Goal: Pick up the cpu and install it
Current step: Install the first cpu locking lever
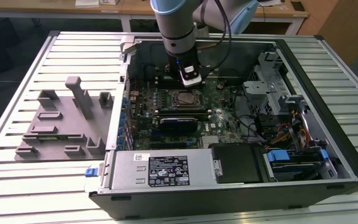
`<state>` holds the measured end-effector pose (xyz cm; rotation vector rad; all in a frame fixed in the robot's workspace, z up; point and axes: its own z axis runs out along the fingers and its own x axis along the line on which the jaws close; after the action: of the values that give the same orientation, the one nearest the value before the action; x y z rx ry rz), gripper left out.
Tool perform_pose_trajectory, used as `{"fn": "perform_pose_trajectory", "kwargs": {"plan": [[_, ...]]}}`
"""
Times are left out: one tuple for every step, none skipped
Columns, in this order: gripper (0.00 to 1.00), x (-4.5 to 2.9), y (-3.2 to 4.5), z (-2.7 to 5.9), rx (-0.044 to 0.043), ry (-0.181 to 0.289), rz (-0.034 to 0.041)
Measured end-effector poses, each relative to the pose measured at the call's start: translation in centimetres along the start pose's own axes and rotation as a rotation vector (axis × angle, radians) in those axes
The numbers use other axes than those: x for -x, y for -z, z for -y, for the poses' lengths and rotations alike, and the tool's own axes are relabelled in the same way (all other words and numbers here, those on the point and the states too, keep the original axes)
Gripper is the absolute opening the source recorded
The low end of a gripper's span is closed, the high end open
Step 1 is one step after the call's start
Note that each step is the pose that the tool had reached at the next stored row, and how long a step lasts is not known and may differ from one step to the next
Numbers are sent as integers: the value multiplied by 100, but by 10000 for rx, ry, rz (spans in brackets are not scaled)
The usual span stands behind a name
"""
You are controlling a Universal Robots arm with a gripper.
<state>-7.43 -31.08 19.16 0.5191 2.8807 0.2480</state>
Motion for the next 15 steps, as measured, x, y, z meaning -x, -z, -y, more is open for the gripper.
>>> {"fn": "perform_pose_trajectory", "kwargs": {"plan": [[11, 0, 0, 0, -1, -1, 0], [11, 0, 0, -1, 2, -2, -1], [11, 1, -1, -1, 8, -3, -3], [11, 1, -1, -1, 9, -2, -4], [11, 1, -1, -1, 10, -3, -4], [11, 1, -1, -2, 11, -3, -4], [11, 1, 1, -2, 10, -3, -4], [11, 2, 6, -3, 9, -3, -4], [11, 4, 13, -5, 12, -3, -3], [11, 6, 27, -7, 12, -3, -3], [11, 9, 43, -11, 10, -2, -4], [11, 12, 59, -14, 11, -2, -4], [11, 15, 76, -17, 10, -3, -3], [11, 18, 93, -21, 9, -3, -3], [11, 21, 113, -25, 10, -3, -3]]}}
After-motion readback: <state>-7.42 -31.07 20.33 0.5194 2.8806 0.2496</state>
